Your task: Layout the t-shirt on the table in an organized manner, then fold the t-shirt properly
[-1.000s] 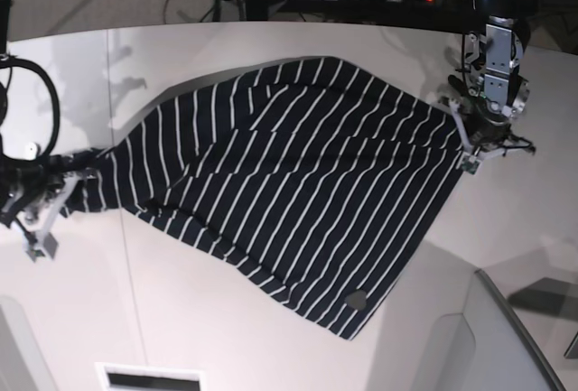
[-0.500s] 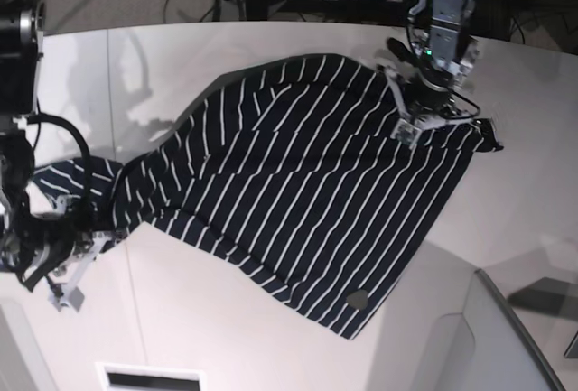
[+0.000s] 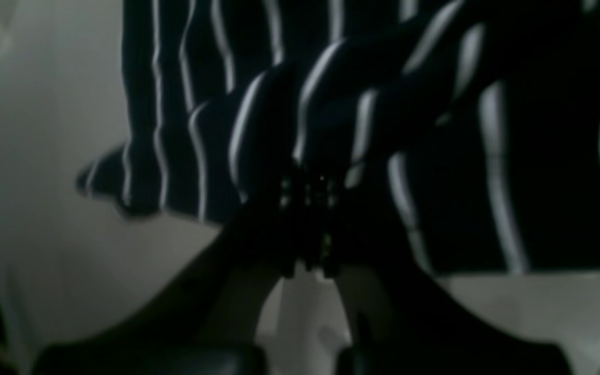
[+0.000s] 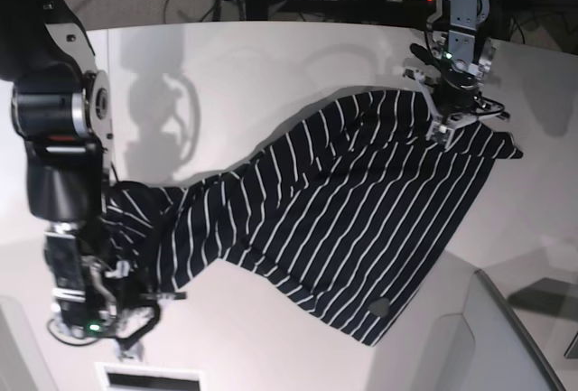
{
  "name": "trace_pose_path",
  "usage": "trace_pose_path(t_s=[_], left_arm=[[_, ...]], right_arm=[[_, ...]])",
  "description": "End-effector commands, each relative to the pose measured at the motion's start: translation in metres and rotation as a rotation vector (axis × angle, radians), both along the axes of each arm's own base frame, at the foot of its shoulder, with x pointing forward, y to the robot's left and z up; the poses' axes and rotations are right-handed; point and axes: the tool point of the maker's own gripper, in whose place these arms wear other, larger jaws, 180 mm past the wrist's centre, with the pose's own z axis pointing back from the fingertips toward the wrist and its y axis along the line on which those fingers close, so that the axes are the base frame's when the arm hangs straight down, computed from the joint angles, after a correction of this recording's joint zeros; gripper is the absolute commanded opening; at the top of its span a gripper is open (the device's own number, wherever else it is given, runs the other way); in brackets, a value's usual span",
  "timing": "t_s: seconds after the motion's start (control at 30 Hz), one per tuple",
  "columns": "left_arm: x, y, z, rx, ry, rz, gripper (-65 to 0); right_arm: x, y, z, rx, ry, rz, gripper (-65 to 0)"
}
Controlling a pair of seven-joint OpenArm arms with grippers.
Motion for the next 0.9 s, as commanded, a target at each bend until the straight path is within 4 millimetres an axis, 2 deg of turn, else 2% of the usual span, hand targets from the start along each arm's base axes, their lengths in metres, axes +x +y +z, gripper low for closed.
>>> trace_pose_path(t_s=[0.0,0.2,0.3,0.37,0.4,0.5,0.53,0.57,0.63,0.7,0.77,0.8,0.87], left_arm=[[0.009,0.007,0.015,0.02,-0.051,-0.001,-65.0],[0.011,0.0,0.04,0.035,-0.112,-0.031,-65.0],[0.012,-0.001,0.044,0.036,-0.122,-0.037,-65.0],[0.013,0.002,0.045,0.04,-0.125,-0.028,-65.0],[0.013,0.003,0.045,0.041,-0.126,-0.025,-65.0],[0.012,0.012,0.048,0.054,-0.129,-0.011,-65.0],[0.011,0.021,0.05,0.062,-0.134,0.011,-65.0],[0.01,0.029,0.053,0.07,-0.14,0.032,-65.0],[0.007,0.042,0.055,0.078,-0.144,0.069,-65.0],[0.011,0.052,0.06,0.088,-0.162,0.094,-65.0],[0.015,0.06,0.063,0.09,-0.174,0.12,-65.0],[0.017,0.062,0.062,0.088,-0.175,0.128,-65.0],[0.025,0.064,0.062,0.083,-0.183,0.134,-65.0]], right_arm=[[0.024,0.005,0.025,-0.006,-0.08,0.009,-64.4],[0.051,0.033,0.036,-0.008,-0.163,0.047,-64.4],[0.064,0.047,0.043,0.019,-0.249,0.058,-64.2],[0.071,0.044,0.042,0.013,-0.293,0.009,-62.1],[0.073,0.038,0.041,0.002,-0.303,-0.031,-57.8],[0.067,0.022,0.037,-0.026,-0.259,-0.085,-30.6],[0.064,0.011,0.039,-0.038,-0.237,-0.099,-23.9],[0.059,0.002,0.043,-0.039,-0.212,-0.114,-22.4],[0.041,-0.012,0.051,-0.013,-0.195,-0.111,-27.5],[0.01,-0.021,0.058,0.031,-0.215,-0.044,-32.3],[-0.024,-0.019,0.057,0.051,-0.229,0.035,-33.5],[-0.039,-0.018,0.05,0.058,-0.213,0.043,-33.5],[-0.068,-0.015,0.019,0.065,-0.142,0.045,-33.5]])
